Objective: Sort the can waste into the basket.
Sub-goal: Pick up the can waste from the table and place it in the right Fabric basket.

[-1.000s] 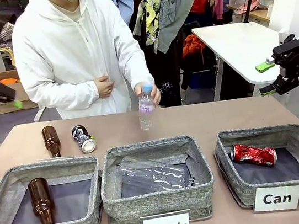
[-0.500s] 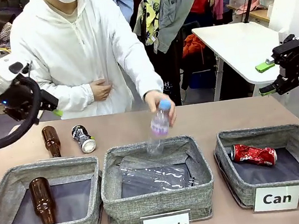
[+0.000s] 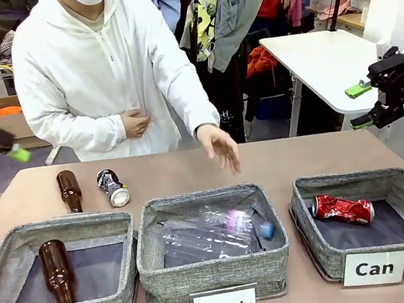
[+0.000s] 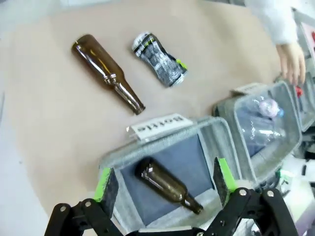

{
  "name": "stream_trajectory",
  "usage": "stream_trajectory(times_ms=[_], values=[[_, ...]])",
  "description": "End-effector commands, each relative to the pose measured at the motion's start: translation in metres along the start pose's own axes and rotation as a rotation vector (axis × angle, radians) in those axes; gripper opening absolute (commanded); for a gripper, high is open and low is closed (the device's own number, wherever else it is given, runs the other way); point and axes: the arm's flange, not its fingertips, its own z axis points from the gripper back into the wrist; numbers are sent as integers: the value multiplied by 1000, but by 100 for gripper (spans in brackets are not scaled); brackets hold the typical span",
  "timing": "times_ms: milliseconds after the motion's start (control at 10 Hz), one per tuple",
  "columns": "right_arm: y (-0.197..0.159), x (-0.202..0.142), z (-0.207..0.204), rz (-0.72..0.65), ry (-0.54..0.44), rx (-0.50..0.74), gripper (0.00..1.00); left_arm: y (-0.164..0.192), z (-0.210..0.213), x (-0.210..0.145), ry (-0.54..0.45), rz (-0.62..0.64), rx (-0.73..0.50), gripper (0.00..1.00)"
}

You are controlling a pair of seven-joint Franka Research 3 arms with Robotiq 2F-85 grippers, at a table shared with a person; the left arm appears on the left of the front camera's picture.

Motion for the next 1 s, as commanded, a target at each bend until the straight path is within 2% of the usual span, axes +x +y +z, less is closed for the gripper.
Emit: stream_trajectory(times_ms=[0, 100, 400, 700, 900], values=[[2, 1, 3, 20, 4, -2, 100, 6, -1, -23, -24, -29, -55, 100], [2, 1, 3, 20, 4, -2, 100, 4, -9, -14, -15, -17, -61, 100], [2, 1, 3, 20, 4, -2, 100, -23, -42, 20, -13, 4, 29, 100], [2, 1, 3, 20, 4, -2, 100, -62, -98, 55, 72, -7, 147, 100], [2, 1, 3, 20, 4, -2, 100, -85, -132, 73, 65, 20, 216, 100]])
